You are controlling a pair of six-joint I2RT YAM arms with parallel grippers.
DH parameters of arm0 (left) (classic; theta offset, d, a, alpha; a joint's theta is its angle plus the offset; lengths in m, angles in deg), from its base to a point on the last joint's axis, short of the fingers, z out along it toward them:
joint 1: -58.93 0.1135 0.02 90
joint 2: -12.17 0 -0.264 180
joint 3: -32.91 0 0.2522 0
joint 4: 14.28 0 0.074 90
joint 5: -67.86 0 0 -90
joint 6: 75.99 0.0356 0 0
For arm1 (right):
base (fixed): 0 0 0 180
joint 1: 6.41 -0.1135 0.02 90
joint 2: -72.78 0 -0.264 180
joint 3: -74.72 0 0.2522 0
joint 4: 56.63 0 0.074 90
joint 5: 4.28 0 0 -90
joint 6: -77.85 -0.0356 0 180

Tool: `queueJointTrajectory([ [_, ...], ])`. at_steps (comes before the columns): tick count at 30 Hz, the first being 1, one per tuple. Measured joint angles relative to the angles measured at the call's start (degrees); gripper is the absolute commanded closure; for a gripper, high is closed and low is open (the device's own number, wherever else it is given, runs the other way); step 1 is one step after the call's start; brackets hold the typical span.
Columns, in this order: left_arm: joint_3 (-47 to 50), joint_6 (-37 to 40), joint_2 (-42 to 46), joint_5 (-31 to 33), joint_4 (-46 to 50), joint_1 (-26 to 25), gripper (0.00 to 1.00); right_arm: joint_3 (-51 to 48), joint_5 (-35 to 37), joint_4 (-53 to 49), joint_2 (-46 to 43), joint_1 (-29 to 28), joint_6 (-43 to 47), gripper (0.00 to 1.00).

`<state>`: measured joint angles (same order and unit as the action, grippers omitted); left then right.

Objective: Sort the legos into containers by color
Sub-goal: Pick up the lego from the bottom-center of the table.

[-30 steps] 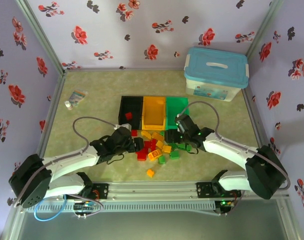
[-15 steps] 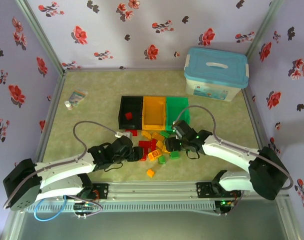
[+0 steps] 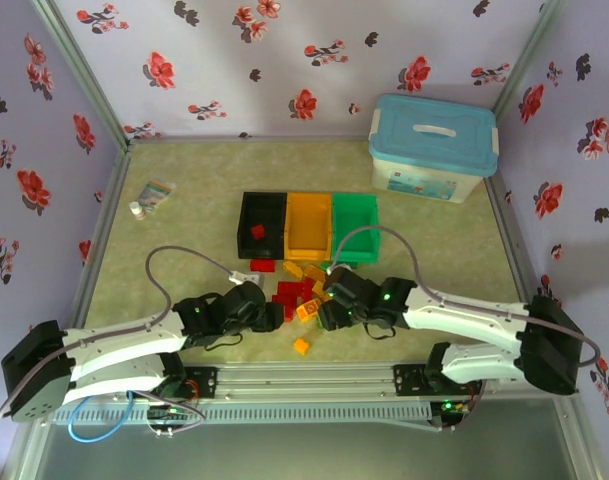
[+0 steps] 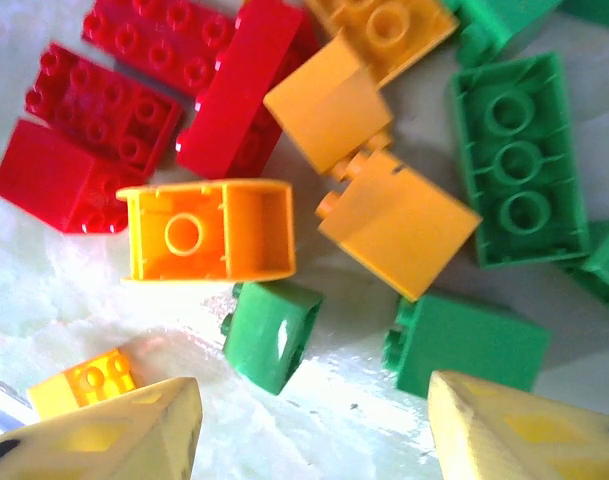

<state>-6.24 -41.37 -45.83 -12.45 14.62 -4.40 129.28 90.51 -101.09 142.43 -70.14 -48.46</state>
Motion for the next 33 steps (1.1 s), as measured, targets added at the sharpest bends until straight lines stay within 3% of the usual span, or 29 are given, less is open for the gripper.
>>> queueJointTrajectory([
  [14, 0.7, -0.9, 3.0, 1.9, 0.4, -1.3, 0.31, 3.1, 0.2, 3.5, 13.4, -2.3, -3.1, 0.45],
  [24, 1.2, -1.3, 3.0, 2.3, 0.6, -1.4, 0.31, 3.9, 0.0, 5.5, 18.4, -3.3, -4.4, 0.57],
  [28, 1.2, -1.3, 3.2, 2.3, 0.6, -1.4, 0.32, 4.0, 0.4, 5.5, 18.3, -3.7, -5.1, 0.71],
  [33, 1.2, -1.3, 3.3, 2.4, 0.7, -1.4, 0.32, 5.3, 1.4, 3.8, 17.0, -3.8, -5.3, 0.74],
])
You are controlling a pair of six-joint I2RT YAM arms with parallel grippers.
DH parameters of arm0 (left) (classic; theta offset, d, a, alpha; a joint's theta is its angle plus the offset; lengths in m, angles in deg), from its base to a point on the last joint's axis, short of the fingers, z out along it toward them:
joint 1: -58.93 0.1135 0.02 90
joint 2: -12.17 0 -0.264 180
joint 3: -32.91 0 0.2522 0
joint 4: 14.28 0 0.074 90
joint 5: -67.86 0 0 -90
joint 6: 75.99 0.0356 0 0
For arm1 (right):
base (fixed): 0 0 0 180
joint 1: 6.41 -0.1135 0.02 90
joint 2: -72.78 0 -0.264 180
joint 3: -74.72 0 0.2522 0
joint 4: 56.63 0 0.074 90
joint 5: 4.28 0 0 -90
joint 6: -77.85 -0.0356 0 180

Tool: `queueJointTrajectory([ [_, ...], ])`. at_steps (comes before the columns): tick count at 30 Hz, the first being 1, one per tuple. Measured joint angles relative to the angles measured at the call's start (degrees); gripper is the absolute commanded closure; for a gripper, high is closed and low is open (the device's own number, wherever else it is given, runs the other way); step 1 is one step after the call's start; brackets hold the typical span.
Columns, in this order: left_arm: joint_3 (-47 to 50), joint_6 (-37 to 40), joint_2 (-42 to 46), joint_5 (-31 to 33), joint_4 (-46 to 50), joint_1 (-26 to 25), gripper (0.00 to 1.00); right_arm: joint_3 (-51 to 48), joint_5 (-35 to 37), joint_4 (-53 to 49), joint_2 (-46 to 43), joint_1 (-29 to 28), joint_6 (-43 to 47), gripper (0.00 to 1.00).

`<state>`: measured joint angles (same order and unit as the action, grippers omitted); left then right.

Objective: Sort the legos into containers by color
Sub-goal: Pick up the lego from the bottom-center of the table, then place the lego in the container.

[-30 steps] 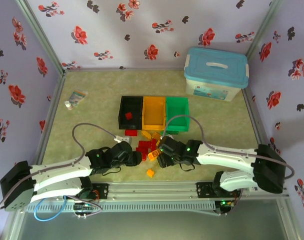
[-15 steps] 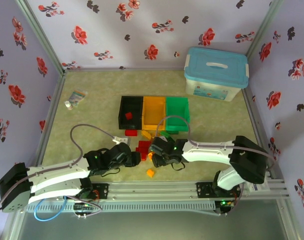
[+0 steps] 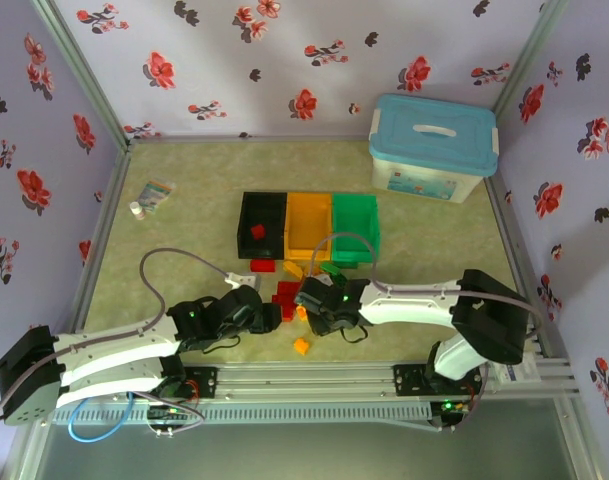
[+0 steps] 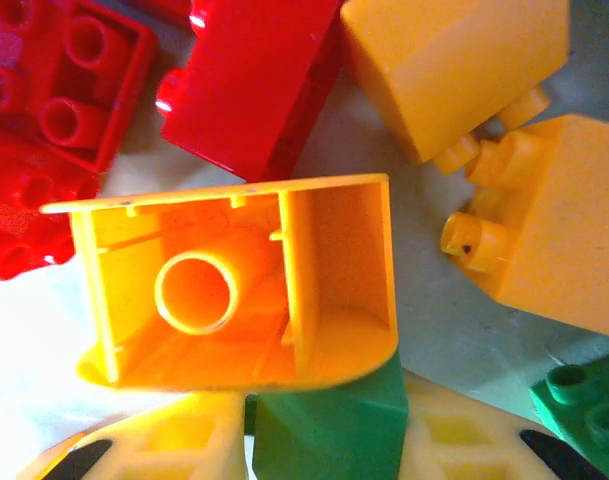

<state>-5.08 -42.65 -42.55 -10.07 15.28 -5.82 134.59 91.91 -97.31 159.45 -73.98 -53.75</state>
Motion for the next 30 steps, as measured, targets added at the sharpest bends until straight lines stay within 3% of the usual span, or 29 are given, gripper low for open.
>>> queueJointTrajectory([
  [8, -0.1, 0.9, 0.3, 0.6, 0.6, -2.0, 0.31, 6.5, 5.0, -8.1, -9.7, 1.2, 2.7, 0.73],
  [14, -2.8, 2.4, -1.8, 1.5, 1.9, -4.9, 0.31, 9.7, 6.6, -10.5, -14.8, 13.8, 9.0, 0.72],
  [21, -6.8, 3.3, -6.7, 2.5, 3.6, -9.6, 0.31, 14.8, 5.7, -10.0, -5.7, 31.6, 15.1, 0.70],
  [26, -9.1, 3.5, -10.4, 2.9, 4.7, -13.3, 0.31, 18.8, 3.0, -8.5, 3.5, 36.3, 17.7, 0.68],
  [28, -10.1, 3.5, -12.4, 3.0, 4.9, -14.8, 0.31, 20.1, 1.8, -8.1, 6.2, 37.2, 18.3, 0.63],
  [30, -11.0, 3.5, -14.4, 3.0, 5.2, -15.8, 0.31, 21.1, 1.0, -7.6, 7.8, 37.6, 19.1, 0.48],
])
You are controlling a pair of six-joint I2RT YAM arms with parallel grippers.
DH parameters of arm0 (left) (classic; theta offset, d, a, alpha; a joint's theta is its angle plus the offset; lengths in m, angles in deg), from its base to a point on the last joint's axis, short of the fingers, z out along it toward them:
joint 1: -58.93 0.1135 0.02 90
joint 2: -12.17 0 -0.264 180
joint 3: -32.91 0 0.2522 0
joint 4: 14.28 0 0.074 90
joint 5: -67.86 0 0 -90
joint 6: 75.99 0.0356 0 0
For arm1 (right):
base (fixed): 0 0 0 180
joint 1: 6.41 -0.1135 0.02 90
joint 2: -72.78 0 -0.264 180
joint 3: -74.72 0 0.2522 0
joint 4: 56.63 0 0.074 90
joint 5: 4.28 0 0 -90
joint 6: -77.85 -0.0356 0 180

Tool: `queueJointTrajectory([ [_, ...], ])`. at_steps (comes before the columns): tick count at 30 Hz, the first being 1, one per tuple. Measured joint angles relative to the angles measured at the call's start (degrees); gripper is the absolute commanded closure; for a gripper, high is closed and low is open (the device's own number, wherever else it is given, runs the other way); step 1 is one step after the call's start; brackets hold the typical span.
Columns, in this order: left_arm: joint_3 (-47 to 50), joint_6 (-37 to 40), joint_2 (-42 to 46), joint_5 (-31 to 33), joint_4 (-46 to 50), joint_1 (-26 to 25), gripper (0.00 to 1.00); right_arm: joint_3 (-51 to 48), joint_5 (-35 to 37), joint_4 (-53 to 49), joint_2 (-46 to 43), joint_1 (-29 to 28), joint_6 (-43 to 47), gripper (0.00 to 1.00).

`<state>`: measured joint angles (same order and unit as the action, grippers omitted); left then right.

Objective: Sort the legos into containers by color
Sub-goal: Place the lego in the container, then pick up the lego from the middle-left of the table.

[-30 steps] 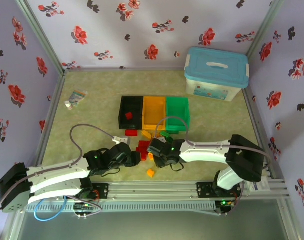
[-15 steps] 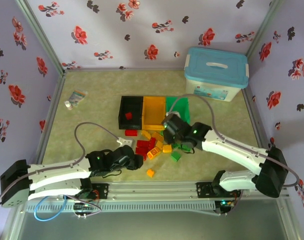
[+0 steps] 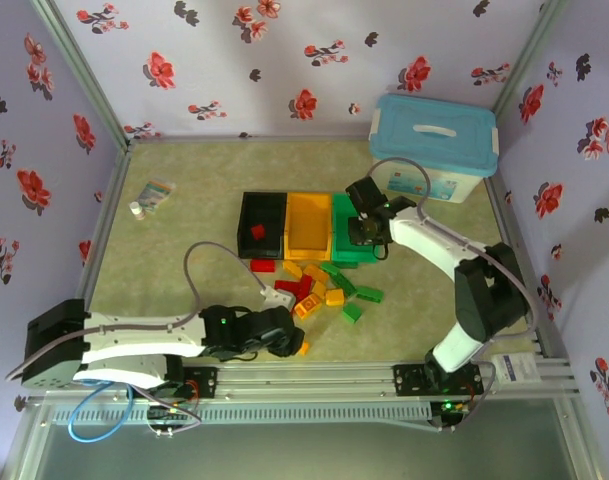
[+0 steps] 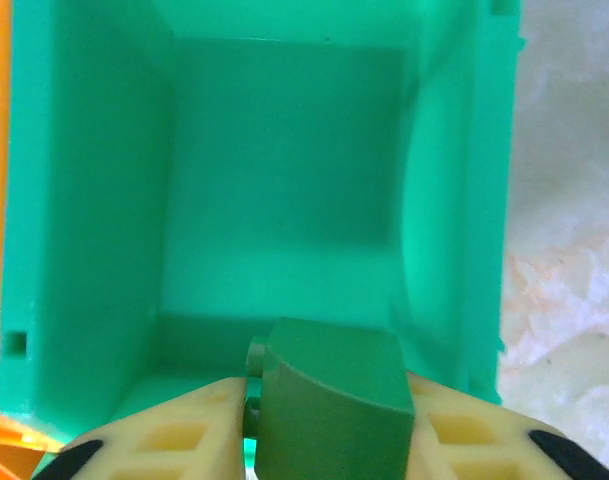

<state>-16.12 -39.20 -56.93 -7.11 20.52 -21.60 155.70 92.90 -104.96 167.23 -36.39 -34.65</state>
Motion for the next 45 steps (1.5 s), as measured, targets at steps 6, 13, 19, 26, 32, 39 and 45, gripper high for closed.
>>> queueJointTrajectory([
  [6, -3.9, 0.3, -7.6, 0.0, 0.6, -1.6, 0.33, 3.0, -1.2, 0.4, 0.9, 0.1, 1.1, 0.28],
  [13, -7.8, 2.2, -13.4, -0.2, 0.6, -1.8, 0.40, 0.2, -2.5, 2.4, -7.7, -0.6, -0.5, 0.29],
  [19, -10.4, 3.3, -17.8, -1.6, 0.4, -2.4, 0.41, -3.8, -2.5, 3.7, -16.0, -1.0, -1.7, 0.30],
  [26, -10.4, 3.7, -20.9, -2.4, 1.7, -3.1, 0.41, -8.4, -2.4, 3.9, -19.3, -1.0, -2.8, 0.31],
  [32, -10.4, 3.7, -21.0, -1.8, 1.8, -3.1, 0.47, -10.6, -1.6, 3.9, -21.9, -1.0, -3.5, 0.32],
  [39, -11.5, 3.9, -22.1, -0.2, 3.0, -3.1, 0.61, -12.8, -1.4, 4.2, -24.1, -1.0, -4.0, 0.34],
  [45, -13.0, 6.0, -21.7, 0.0, 2.6, 0.3, 0.67, -17.1, -0.9, 4.5, -28.4, -1.0, -5.6, 0.35],
])
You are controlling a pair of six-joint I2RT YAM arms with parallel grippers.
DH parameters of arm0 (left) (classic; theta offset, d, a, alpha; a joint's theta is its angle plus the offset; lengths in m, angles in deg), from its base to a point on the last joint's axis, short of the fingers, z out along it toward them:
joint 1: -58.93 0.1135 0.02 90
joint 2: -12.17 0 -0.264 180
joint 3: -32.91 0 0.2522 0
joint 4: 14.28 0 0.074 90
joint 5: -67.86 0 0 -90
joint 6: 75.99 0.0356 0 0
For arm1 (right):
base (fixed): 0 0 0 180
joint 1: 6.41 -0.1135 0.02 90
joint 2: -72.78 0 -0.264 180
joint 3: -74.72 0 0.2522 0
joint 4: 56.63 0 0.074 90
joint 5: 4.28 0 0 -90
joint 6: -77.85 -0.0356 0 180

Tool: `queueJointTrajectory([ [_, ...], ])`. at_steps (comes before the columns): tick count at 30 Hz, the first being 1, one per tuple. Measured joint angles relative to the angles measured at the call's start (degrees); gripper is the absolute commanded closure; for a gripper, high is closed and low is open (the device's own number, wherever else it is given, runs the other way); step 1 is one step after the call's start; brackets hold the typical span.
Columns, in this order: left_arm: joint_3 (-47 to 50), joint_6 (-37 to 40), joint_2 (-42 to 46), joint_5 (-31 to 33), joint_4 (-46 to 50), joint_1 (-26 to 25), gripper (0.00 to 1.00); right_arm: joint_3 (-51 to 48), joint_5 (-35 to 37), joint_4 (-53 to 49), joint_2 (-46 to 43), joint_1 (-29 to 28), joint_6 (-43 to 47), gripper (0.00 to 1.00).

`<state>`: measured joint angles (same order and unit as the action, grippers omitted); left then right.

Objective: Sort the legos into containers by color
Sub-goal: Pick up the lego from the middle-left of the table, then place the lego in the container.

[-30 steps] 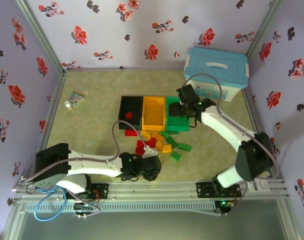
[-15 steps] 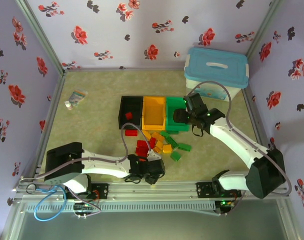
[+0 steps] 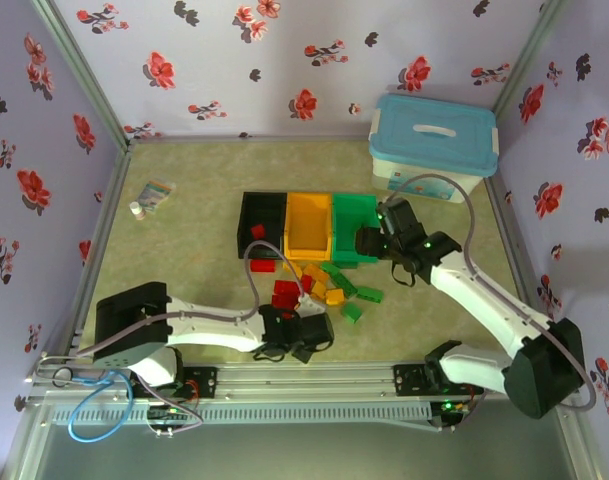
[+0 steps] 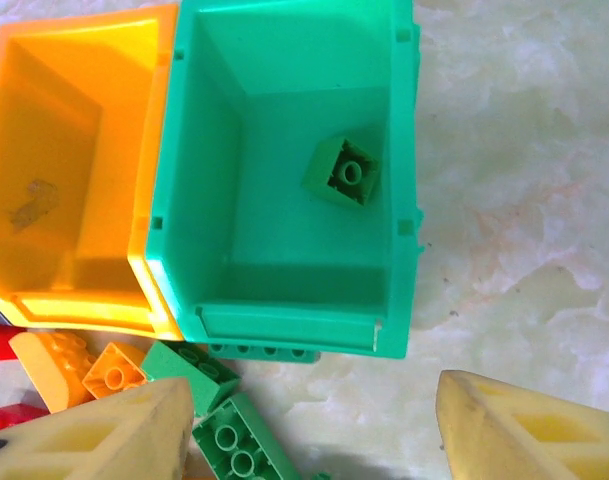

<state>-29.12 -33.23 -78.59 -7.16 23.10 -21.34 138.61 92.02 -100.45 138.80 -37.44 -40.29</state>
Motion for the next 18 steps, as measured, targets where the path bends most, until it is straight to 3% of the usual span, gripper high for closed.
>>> queueJointTrajectory([
  [10, -14.0, 11.8, 2.8, -0.3, -0.3, 18.2, 0.69, -8.6, -0.3, 0.2, -7.2, 0.0, -2.6, 0.35],
  [18, -26.1, 17.9, -4.3, -2.2, -0.8, 25.9, 0.69, -11.4, -0.3, 0.2, -10.8, 0.0, -2.6, 0.35],
])
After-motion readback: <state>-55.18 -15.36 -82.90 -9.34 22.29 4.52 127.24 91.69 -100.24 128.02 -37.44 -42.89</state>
